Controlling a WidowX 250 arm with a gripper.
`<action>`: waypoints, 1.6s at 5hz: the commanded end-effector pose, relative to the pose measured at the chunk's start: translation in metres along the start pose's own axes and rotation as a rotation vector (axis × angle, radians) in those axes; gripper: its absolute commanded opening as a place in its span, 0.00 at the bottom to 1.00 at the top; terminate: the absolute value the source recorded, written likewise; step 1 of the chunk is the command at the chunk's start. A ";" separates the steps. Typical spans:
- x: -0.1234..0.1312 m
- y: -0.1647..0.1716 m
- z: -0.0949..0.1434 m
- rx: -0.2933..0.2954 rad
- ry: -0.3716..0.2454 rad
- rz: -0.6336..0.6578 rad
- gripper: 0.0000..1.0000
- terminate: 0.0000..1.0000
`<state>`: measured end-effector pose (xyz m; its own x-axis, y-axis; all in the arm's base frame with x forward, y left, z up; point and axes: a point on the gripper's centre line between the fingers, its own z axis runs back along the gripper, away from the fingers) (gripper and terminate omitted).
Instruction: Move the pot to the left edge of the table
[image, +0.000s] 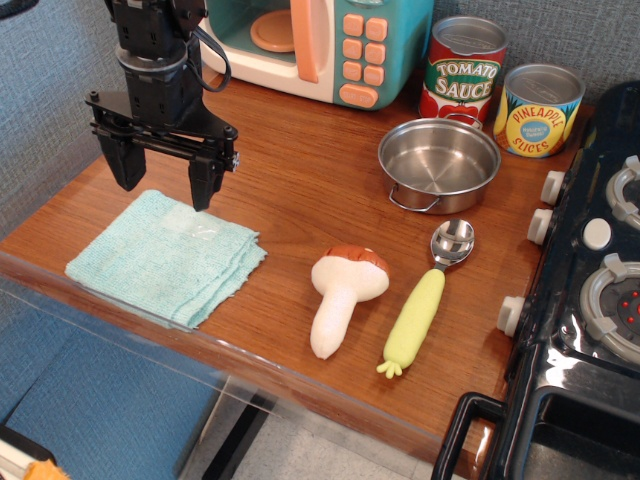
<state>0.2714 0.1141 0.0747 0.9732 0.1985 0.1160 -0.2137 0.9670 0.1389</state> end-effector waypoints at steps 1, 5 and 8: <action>0.000 0.000 0.000 0.000 0.000 0.000 1.00 0.00; 0.125 -0.116 0.012 -0.108 -0.148 0.063 1.00 0.00; 0.131 -0.134 -0.035 -0.096 -0.057 0.126 1.00 0.00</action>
<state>0.4251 0.0162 0.0190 0.9362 0.3213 0.1423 -0.3291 0.9437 0.0341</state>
